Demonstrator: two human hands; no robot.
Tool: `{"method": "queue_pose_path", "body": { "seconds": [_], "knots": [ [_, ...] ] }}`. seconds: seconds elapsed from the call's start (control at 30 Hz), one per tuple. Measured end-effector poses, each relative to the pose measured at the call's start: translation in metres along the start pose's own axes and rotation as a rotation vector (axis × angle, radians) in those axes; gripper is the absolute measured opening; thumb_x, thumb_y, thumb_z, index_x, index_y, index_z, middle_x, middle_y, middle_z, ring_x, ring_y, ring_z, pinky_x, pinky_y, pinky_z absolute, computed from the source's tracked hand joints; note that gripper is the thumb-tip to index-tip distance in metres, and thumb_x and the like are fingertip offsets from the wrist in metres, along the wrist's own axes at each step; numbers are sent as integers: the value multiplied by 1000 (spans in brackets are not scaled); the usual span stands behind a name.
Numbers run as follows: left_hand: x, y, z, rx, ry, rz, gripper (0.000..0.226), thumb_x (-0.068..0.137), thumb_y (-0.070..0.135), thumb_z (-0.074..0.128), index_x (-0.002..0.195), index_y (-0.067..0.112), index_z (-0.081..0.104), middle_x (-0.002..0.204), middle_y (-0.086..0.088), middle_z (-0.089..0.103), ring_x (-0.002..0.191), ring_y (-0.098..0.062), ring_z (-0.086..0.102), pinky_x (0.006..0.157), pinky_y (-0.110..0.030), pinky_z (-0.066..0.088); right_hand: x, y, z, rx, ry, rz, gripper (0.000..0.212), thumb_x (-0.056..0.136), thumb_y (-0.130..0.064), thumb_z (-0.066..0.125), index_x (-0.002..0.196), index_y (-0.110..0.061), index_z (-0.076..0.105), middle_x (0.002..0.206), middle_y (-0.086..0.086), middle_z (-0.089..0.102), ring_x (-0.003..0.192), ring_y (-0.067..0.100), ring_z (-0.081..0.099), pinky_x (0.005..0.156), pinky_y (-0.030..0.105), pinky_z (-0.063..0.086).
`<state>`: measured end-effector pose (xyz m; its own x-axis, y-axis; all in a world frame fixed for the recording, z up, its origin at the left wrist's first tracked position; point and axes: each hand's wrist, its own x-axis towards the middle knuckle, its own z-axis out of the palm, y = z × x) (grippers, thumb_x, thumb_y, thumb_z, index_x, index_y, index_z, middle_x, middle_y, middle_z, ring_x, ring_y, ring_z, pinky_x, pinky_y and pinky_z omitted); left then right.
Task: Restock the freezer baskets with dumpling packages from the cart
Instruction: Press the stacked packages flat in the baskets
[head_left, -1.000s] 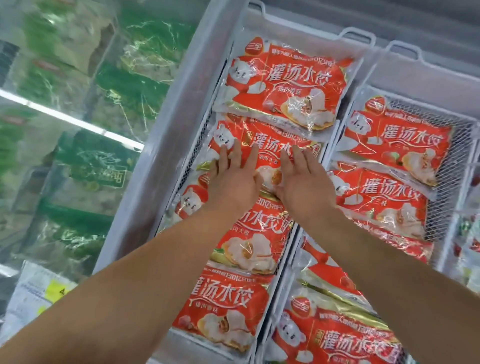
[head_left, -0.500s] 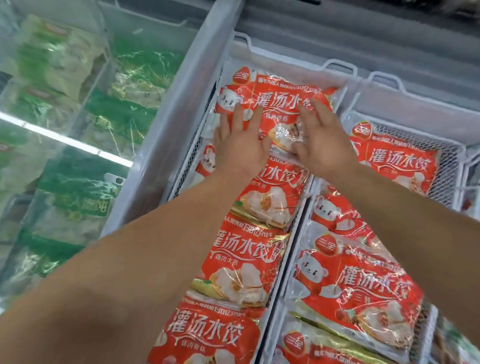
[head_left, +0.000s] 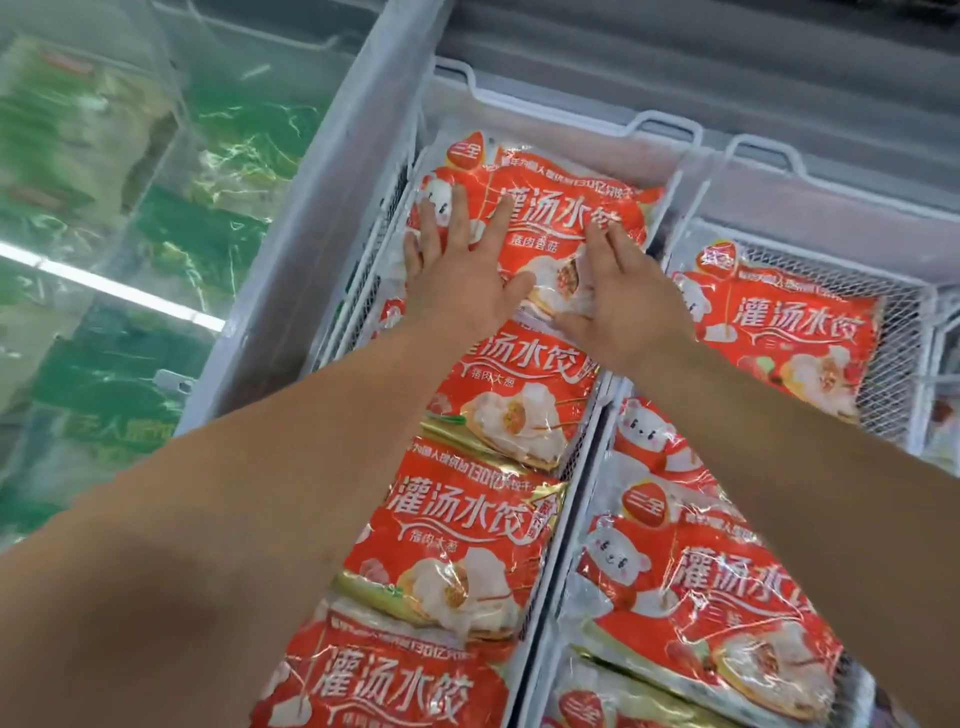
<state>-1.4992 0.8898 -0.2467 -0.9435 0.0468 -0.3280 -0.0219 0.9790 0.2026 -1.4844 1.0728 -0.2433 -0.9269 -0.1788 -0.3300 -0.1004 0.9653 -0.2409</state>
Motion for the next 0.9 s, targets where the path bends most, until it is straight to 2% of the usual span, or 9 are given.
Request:
{"method": "queue_pose_path", "body": {
  "seconds": [0.1, 0.2, 0.33, 0.43, 0.53, 0.67, 0.9],
  "knots": [
    [-10, 16, -8, -46, 87, 16, 77, 96, 58, 42, 158, 29, 7, 166, -12, -2, 151, -39, -7, 121, -57, 1, -20, 10, -14, 158, 92, 23, 82, 92, -46, 58, 157, -19, 16, 164, 8, 16, 149, 30, 20, 121, 41, 22],
    [-30, 55, -6, -106, 183, 161, 71, 95, 49, 46, 156, 21, 22, 165, -12, 15, 152, -35, 3, 122, -55, 9, -65, 42, -16, 190, 204, 65, 65, 96, -35, 54, 154, -14, 31, 159, 12, 29, 145, 32, 28, 119, 41, 25],
    [-52, 118, 15, -77, 195, 387, 68, 91, 42, 56, 151, 16, 36, 159, -14, 30, 150, -38, 16, 120, -54, 20, -120, 114, -9, 45, 114, 174, 65, 97, -38, 53, 154, -17, 29, 160, 10, 27, 146, 32, 26, 118, 44, 27],
    [-52, 158, 35, -64, 197, 518, 64, 90, 34, 61, 147, 12, 44, 154, -16, 39, 145, -41, 28, 117, -53, 28, -123, 164, -10, -56, 23, 188, 61, 99, -36, 50, 152, -12, 32, 160, 12, 26, 149, 32, 19, 121, 42, 19],
    [-41, 189, 65, 67, 4, 531, 62, 100, 39, 44, 156, 21, 23, 163, -15, 17, 150, -40, 11, 122, -51, 14, -111, 195, -2, -4, -69, 226, 70, 99, -43, 45, 157, -19, 14, 164, 10, 15, 152, 30, 9, 123, 43, 18],
    [-24, 210, 98, 191, -193, 371, 61, 103, 52, 24, 155, 41, -5, 166, -3, -13, 151, -35, -16, 119, -60, -5, -100, 212, 12, -8, -69, 223, 67, 103, -36, 41, 158, -22, 6, 165, 12, 1, 151, 33, 9, 123, 42, 15],
    [-27, 215, 103, 185, -210, 349, 66, 101, 58, 23, 153, 44, -14, 163, -2, -23, 149, -33, -24, 120, -58, -7, -99, 214, 14, 73, -33, 273, 67, 103, -28, 45, 158, -25, 7, 166, 8, -5, 152, 34, 3, 124, 42, 10]
  ]
}}
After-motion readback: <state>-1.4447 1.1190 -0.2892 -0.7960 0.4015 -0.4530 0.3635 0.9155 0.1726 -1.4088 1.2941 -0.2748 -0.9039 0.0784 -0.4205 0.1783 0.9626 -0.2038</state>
